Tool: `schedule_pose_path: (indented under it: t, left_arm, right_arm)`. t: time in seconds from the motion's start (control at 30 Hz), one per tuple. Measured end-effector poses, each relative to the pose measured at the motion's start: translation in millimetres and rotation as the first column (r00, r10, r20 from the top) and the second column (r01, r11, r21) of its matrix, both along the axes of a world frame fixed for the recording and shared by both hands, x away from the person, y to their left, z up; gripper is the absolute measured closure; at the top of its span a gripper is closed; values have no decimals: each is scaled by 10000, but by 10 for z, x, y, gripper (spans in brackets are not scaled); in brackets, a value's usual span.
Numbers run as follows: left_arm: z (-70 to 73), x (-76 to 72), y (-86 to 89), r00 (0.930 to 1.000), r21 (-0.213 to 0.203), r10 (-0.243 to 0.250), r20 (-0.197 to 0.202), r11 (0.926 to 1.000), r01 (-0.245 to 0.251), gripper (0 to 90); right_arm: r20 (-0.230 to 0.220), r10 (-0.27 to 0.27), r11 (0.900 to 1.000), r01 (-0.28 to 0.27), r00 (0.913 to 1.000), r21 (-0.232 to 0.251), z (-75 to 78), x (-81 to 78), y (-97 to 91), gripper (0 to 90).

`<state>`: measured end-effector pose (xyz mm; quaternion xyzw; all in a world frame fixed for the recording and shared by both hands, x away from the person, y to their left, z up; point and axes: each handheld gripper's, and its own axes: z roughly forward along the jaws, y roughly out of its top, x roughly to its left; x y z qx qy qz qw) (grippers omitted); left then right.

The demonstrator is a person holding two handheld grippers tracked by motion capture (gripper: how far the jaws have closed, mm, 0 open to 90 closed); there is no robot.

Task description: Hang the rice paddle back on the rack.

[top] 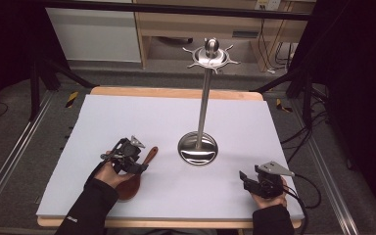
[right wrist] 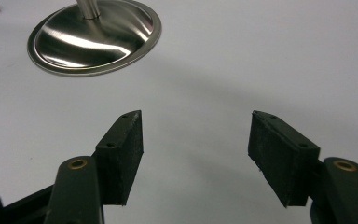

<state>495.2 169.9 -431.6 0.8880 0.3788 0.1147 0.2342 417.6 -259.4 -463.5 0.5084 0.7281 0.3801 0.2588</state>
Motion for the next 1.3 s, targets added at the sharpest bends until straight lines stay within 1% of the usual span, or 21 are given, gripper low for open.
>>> schedule_pose_path:
  t: [0.03,0.1,0.27,0.37,0.5,0.57,0.73,0.83,0.9,0.97,1.07,1.3]
  left_arm:
    - [-8,9,-6,10000,48,80,-27,10000,-80,498]
    - [-21,23,-9,9998,32,108,-152,9999,-108,516]
    - [-61,53,-15,9992,157,174,-358,9997,-168,547]
    - [-85,69,-18,9985,165,241,-491,9996,-233,566]
    - [-123,87,-28,9977,269,233,-643,9994,-216,600]
    - [-140,96,-31,9971,341,314,-688,9990,-291,618]
    - [-160,114,-36,9951,242,474,-866,9987,-454,677]
    - [-161,122,-51,9946,311,465,-932,9986,-438,710]
    - [-168,131,-63,9943,438,465,-954,9981,-425,714]
    - [-180,141,-73,9930,460,538,-1055,9977,-492,713]
    - [-185,149,-81,9916,427,649,-1122,9973,-604,714]
    - [-181,158,-95,9907,584,730,-1144,9961,-666,735]
  right_arm:
    - [-5,10,10000,-10,10000,5,0,0,0,356]
    - [-61,27,10000,-26,10000,29,-1,2,1,360]
    - [-146,54,10000,-53,9999,84,-2,3,7,366]
    - [-100,71,10000,-71,9999,12,-5,5,3,366]
    - [-100,100,9999,-101,9999,-51,-7,8,5,367]
    - [-103,109,9999,-110,9999,-70,-9,7,6,369]
    - [-85,116,9998,-117,9999,-143,-12,6,6,369]
    - [-101,122,9998,-124,9999,-141,-11,6,8,369]
    - [-133,131,9999,-132,9998,-83,-7,2,10,369]
    - [-85,134,9998,-135,9999,-159,-12,7,7,369]
    - [-102,145,9998,-146,9998,-148,-11,7,8,369]
    - [-146,166,9998,-168,9998,-82,-7,2,12,372]
